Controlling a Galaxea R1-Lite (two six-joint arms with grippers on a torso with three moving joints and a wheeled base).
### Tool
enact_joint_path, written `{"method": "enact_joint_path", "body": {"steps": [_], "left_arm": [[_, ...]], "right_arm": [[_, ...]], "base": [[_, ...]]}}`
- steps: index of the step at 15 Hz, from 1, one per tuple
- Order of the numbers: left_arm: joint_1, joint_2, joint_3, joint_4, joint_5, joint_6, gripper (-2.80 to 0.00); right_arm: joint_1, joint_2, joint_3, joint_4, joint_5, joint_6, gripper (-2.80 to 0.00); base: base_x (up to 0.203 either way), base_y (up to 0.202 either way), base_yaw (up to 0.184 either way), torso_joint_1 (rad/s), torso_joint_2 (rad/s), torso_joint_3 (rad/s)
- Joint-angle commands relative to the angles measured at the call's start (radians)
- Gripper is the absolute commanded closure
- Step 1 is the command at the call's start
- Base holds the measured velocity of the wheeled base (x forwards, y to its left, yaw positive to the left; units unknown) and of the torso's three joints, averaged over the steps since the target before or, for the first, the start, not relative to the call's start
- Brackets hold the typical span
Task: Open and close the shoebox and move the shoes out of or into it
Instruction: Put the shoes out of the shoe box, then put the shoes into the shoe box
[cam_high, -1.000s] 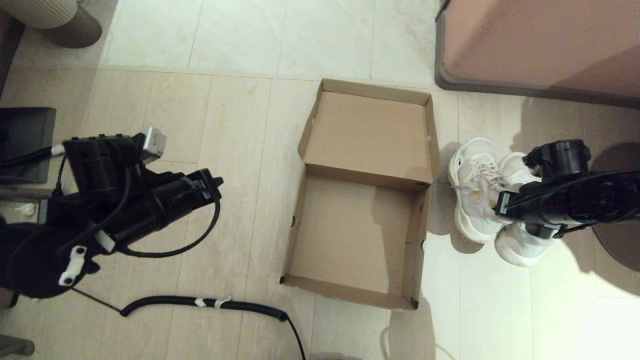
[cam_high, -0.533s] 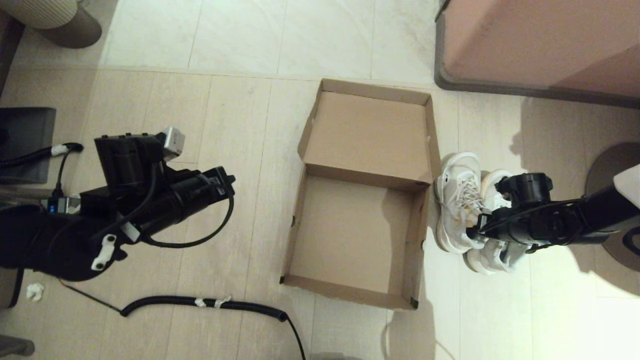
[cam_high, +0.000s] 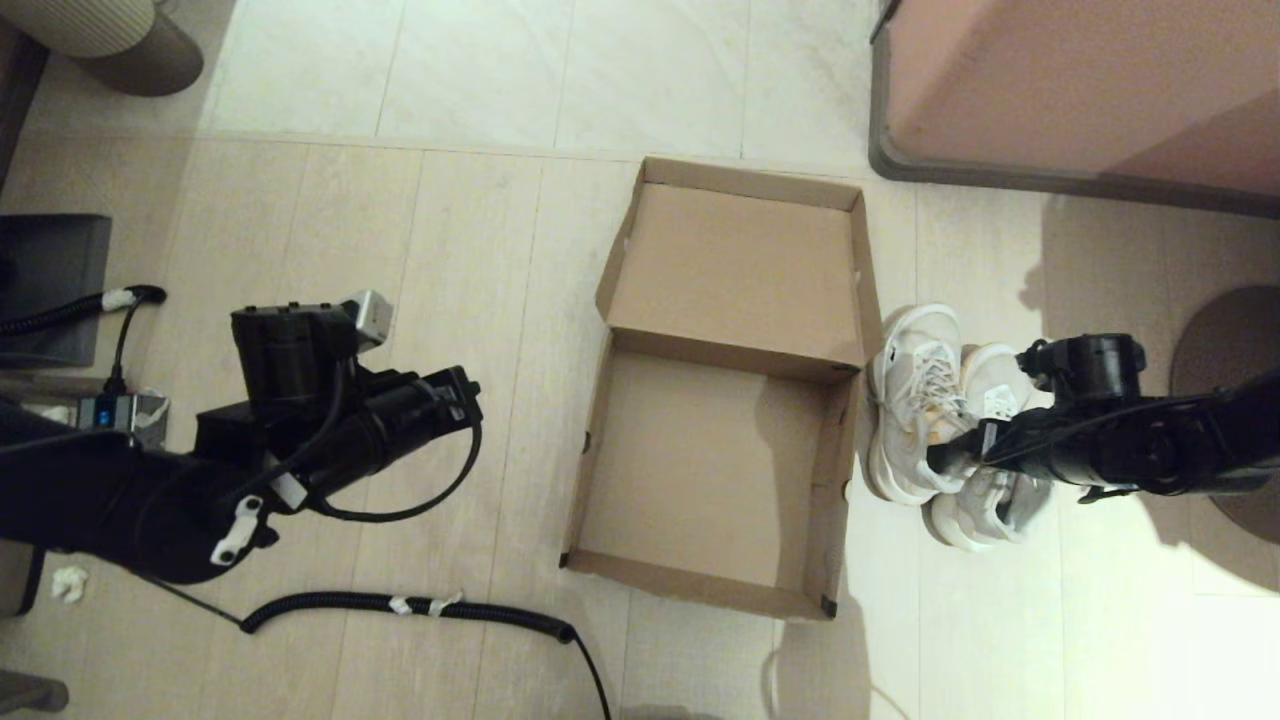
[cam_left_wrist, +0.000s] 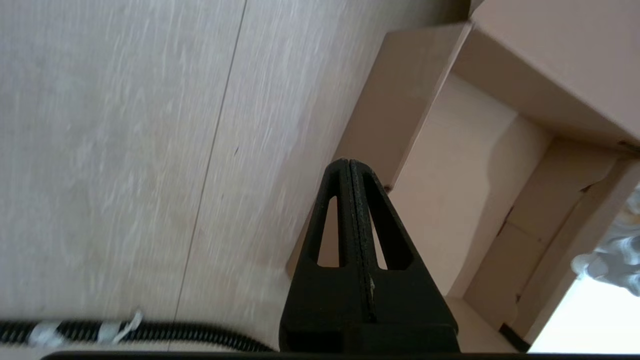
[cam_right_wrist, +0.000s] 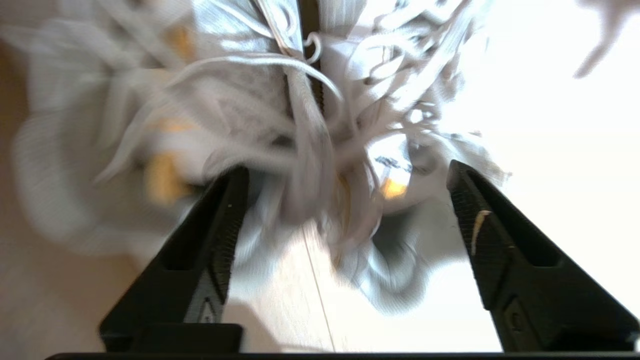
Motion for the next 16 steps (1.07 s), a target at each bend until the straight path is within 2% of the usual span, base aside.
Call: {"method": "enact_joint_path", "body": {"steps": [1,6,9,13,16], "left_arm": [[-0.016,-0.029,0.027,-0.004,0.02,-0.001,0.0],[-0.024,-0.201,0.18,-0.006,0.043,-0.003,0.0],[-0.015,-0.353,0.296,-0.007,0.095,-0.003,0.0],[0.106,-0.676,0.446,-0.002,0.135,0.037,0.0],[0.188,-0.947,0.644,0.013,0.144,0.105,0.0]], "right_arm": [[0.001,-0.167,0.078,-0.001,0.0,0.001,-2.8],[0.021,-0.505,0.335,-0.002,0.012,0.008,-2.8],[0.044,-0.764,0.456,-0.004,0.032,0.005,-2.8],[0.052,-1.206,0.61,0.025,0.049,-0.001,-2.8],[0.054,-1.56,0.725,0.174,0.093,-0.07,-2.8]], "base": [[0.0,0.0,0.0,0.0,0.0,0.0],[0.0,0.0,0.0,0.0,0.0,0.0],[0.0,0.0,0.0,0.0,0.0,0.0],[0.0,0.0,0.0,0.0,0.0,0.0],[0.0,0.0,0.0,0.0,0.0,0.0]]}}
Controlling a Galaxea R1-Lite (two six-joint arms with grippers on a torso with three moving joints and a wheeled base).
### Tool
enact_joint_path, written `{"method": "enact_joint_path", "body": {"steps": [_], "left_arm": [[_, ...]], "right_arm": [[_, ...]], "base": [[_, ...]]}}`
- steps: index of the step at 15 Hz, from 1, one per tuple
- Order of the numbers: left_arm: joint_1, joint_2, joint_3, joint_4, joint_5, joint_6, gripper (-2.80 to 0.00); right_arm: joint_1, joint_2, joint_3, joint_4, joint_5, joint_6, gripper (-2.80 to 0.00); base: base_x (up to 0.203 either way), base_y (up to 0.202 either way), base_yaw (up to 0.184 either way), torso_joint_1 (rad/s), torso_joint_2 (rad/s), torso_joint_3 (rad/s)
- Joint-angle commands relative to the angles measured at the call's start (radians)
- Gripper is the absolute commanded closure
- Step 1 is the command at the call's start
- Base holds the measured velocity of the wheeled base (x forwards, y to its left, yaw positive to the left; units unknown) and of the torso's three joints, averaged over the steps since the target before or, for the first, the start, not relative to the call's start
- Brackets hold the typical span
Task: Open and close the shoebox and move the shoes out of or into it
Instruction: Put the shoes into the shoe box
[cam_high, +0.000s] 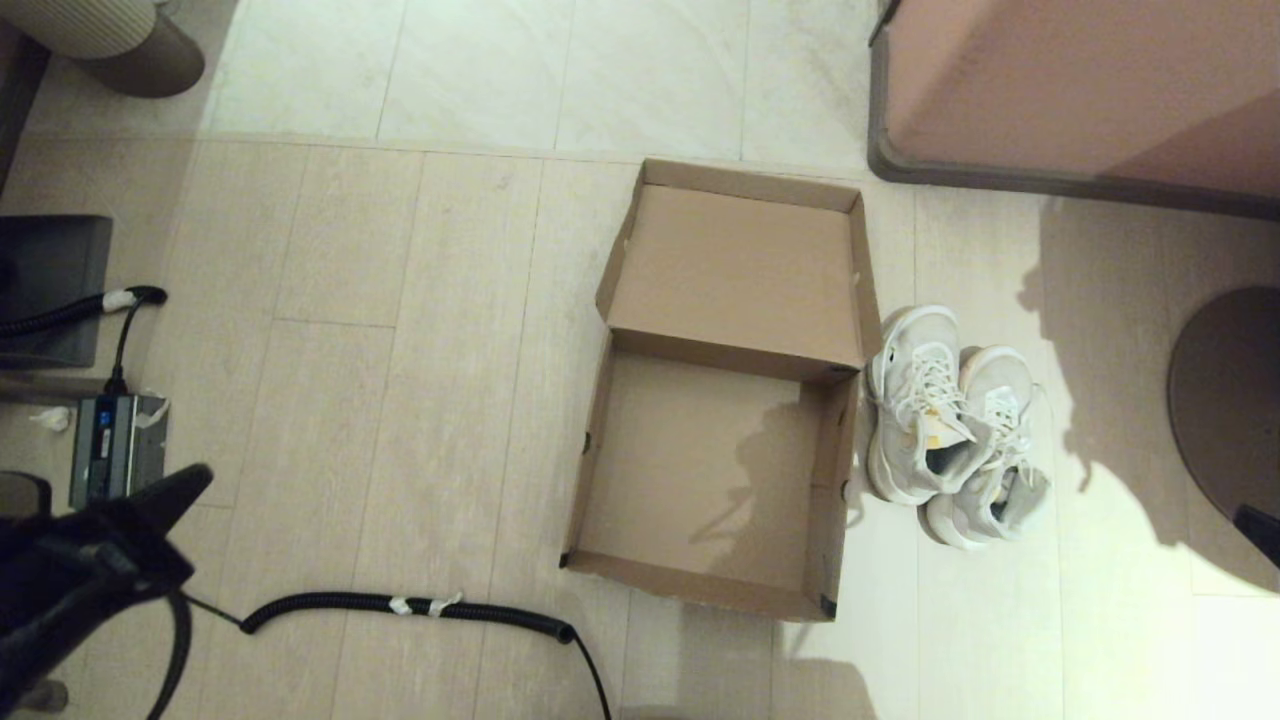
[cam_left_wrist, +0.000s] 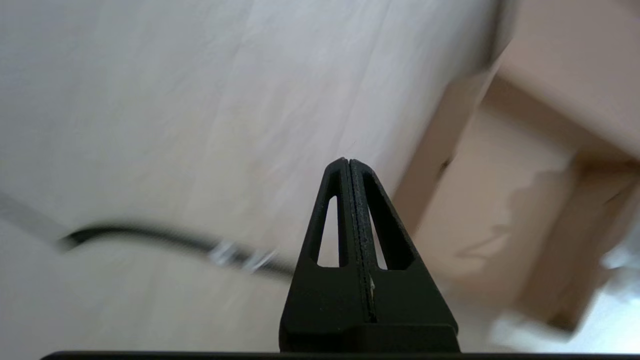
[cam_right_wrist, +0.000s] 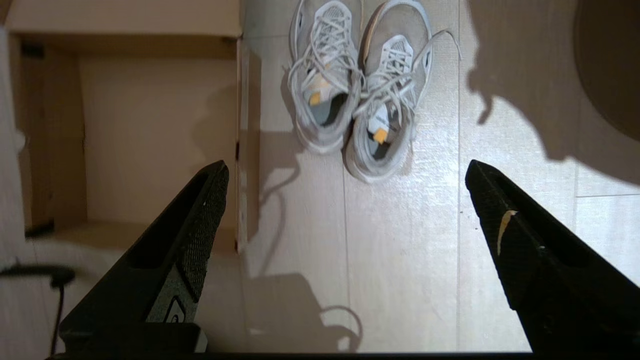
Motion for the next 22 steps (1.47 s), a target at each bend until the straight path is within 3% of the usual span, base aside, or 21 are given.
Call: {"method": "enact_joint_path", "body": {"steps": [1,3,5,7,8,10,13,16,20,22], "left_arm": [[0.035,-0.235,0.146,0.022,0.003,0.033,0.0],[0.054,-0.374,0.234,0.169,0.006,0.093,0.0],[0.06,-0.529,0.253,0.412,-0.004,0.121,0.0],[0.061,-0.684,0.23,0.637,-0.065,0.131,0.0],[0.061,-0.721,0.228,0.673,-0.095,0.135,0.0],[0.062,-0.72,0.258,0.62,-0.152,0.142,0.0],[0.085,-0.705,0.233,0.739,-0.165,0.147,0.0],[0.182,-0.76,0.233,0.748,-0.164,0.162,0.0],[0.148,-0.971,0.236,0.746,-0.191,0.195,0.0],[0.139,-1.004,0.239,0.739,-0.182,0.181,0.0]], "right_arm": [[0.0,-0.328,0.077,0.11,0.009,-0.048,-2.8],[0.0,-0.502,0.178,0.25,0.021,-0.126,-2.8],[0.001,-0.632,0.268,0.337,0.036,-0.173,-2.8],[0.002,-0.674,0.302,0.371,0.045,-0.16,-2.8],[0.002,-0.675,0.309,0.355,0.048,-0.16,-2.8],[0.002,-0.674,0.319,0.322,0.071,-0.166,-2.8],[0.002,-0.622,0.311,0.346,0.079,-0.16,-2.8],[0.002,-0.674,0.307,0.349,0.053,-0.155,-2.8],[0.002,-0.674,0.309,0.346,0.05,-0.134,-2.8],[0.002,-0.674,0.308,0.346,0.049,-0.12,-2.8]], "base": [[0.0,0.0,0.0,0.0,0.0,0.0],[0.0,0.0,0.0,0.0,0.0,0.0],[0.0,0.0,0.0,0.0,0.0,0.0],[0.0,0.0,0.0,0.0,0.0,0.0],[0.0,0.0,0.0,0.0,0.0,0.0],[0.0,0.0,0.0,0.0,0.0,0.0],[0.0,0.0,0.0,0.0,0.0,0.0],[0.0,0.0,0.0,0.0,0.0,0.0],[0.0,0.0,0.0,0.0,0.0,0.0],[0.0,0.0,0.0,0.0,0.0,0.0]]}}
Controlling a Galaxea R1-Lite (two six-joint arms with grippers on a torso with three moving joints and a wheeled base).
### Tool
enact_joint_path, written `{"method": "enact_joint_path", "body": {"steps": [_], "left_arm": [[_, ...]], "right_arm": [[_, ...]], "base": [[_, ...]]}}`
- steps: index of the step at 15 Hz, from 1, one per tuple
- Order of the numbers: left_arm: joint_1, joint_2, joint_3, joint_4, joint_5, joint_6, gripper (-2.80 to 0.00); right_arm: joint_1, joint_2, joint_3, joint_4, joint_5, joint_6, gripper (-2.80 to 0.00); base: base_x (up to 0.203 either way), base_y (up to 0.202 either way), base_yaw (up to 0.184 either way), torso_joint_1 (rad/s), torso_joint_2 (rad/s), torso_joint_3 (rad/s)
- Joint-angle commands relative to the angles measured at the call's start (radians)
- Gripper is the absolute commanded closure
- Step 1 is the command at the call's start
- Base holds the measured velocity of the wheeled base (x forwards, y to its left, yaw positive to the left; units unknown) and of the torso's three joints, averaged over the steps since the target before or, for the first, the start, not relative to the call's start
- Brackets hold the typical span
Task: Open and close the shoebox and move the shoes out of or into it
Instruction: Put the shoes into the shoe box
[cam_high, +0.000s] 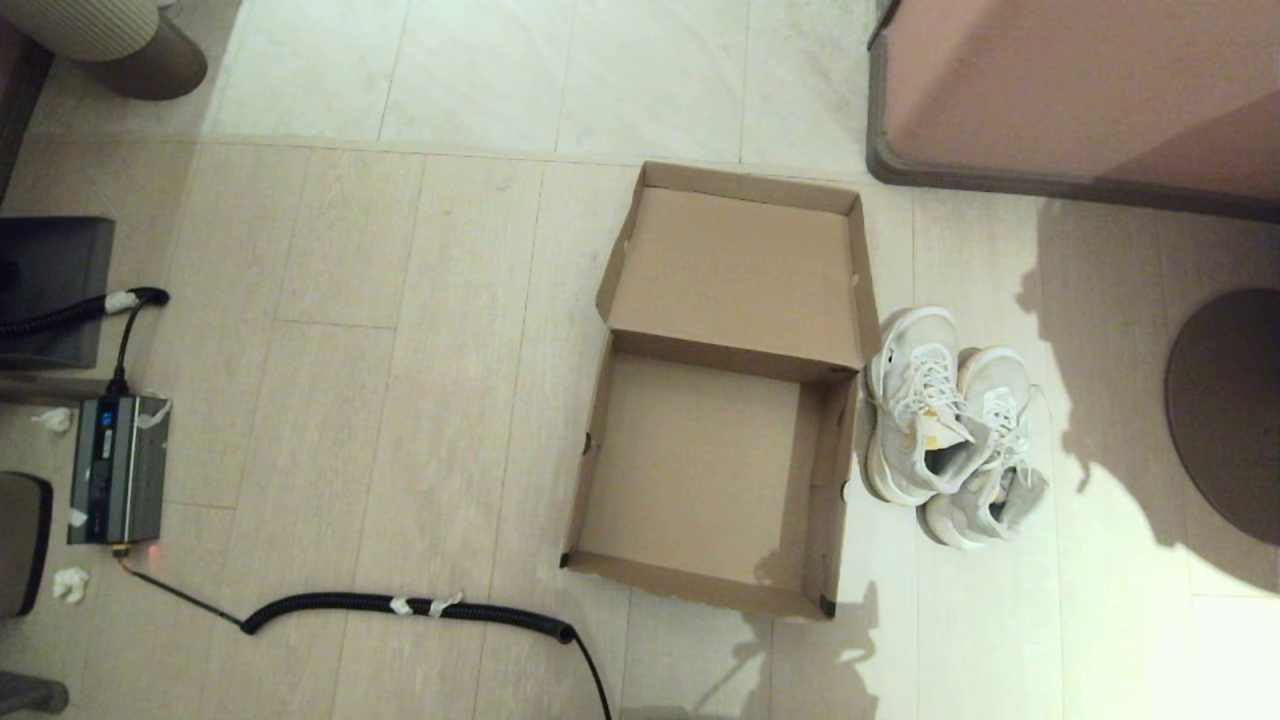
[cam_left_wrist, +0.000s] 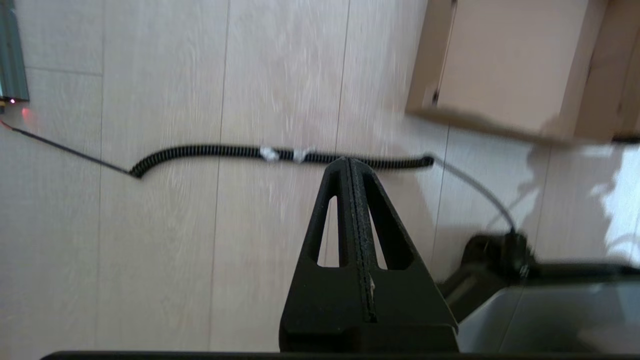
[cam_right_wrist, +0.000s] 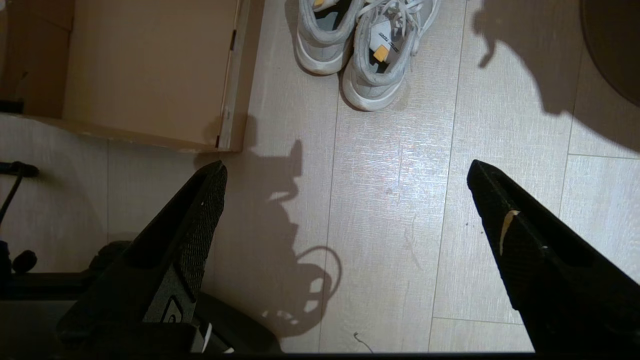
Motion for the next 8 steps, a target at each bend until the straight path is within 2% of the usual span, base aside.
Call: {"method": "enact_joint_path", "body": {"steps": [1,4,6,8], "left_arm": [[-0.005,-0.05,0.001,-0.002,0.009,-0.011,0.0],[-0.005,-0.05,0.001,-0.002,0.012,-0.015,0.0],[-0.004,-0.05,-0.003,0.01,0.01,-0.011,0.0],[-0.005,-0.051,-0.003,0.01,0.01,-0.011,0.0]], "right_arm": [[0.0,0.004,-0.001,0.001,0.0,0.006,-2.8],[0.0,0.004,-0.001,-0.001,-0.005,0.066,-2.8],[0.0,0.004,-0.001,-0.002,-0.041,0.074,-2.8],[0.0,0.004,-0.002,-0.002,-0.041,0.078,-2.8]], "base": [[0.0,0.0,0.0,0.0,0.0,0.0],[0.0,0.0,0.0,0.0,0.0,0.0],[0.0,0.0,0.0,0.0,0.0,0.0],[0.0,0.0,0.0,0.0,0.0,0.0]]}}
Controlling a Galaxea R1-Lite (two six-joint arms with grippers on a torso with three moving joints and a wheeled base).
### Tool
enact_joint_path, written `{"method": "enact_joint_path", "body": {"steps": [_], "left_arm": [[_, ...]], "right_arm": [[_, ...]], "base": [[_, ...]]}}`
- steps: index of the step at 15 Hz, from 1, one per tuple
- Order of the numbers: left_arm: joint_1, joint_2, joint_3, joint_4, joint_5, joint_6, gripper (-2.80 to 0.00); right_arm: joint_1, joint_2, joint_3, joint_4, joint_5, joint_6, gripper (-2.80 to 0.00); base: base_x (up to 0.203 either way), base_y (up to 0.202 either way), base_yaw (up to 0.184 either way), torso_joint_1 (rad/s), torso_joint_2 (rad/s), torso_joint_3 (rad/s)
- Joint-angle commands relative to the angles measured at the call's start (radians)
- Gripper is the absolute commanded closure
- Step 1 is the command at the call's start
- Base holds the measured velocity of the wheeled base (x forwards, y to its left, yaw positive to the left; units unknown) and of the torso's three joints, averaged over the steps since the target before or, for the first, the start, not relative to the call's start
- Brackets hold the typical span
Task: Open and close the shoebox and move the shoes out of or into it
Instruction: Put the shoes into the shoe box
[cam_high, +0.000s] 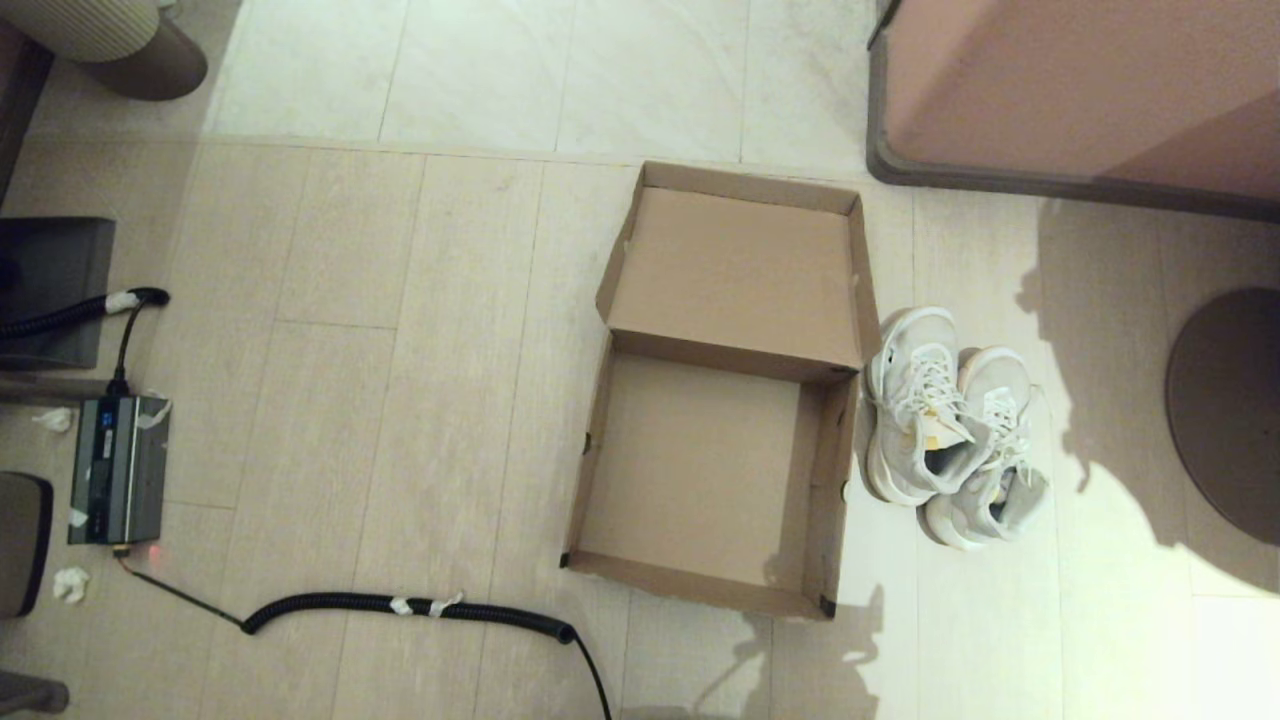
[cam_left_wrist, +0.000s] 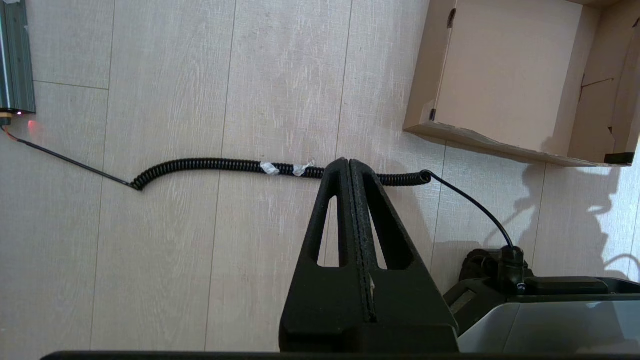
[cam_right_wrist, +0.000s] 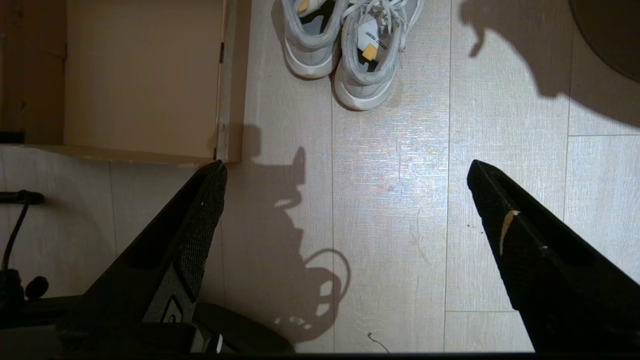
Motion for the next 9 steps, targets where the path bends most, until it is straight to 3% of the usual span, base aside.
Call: {"method": "enact_joint_path", "body": {"steps": [1,7,9], "left_arm": [[0.001,0.0,-0.001,0.0,0.0,0.0,0.0],[0.0,0.001,-0.005,0.003,-0.001,0.003,0.0],[0.0,0.068,-0.053,0.002,-0.028,0.02,0.0]], "right_arm": [[0.0,0.004,-0.001,0.0,0.0,0.007,-2.8],[0.0,0.004,-0.006,0.003,-0.005,0.003,-2.8],[0.0,0.054,-0.098,0.025,-0.002,0.003,-2.8]], "base": [[0.0,0.0,0.0,0.0,0.0,0.0],[0.0,0.0,0.0,0.0,0.0,0.0],[0.0,0.0,0.0,0.0,0.0,0.0]]}}
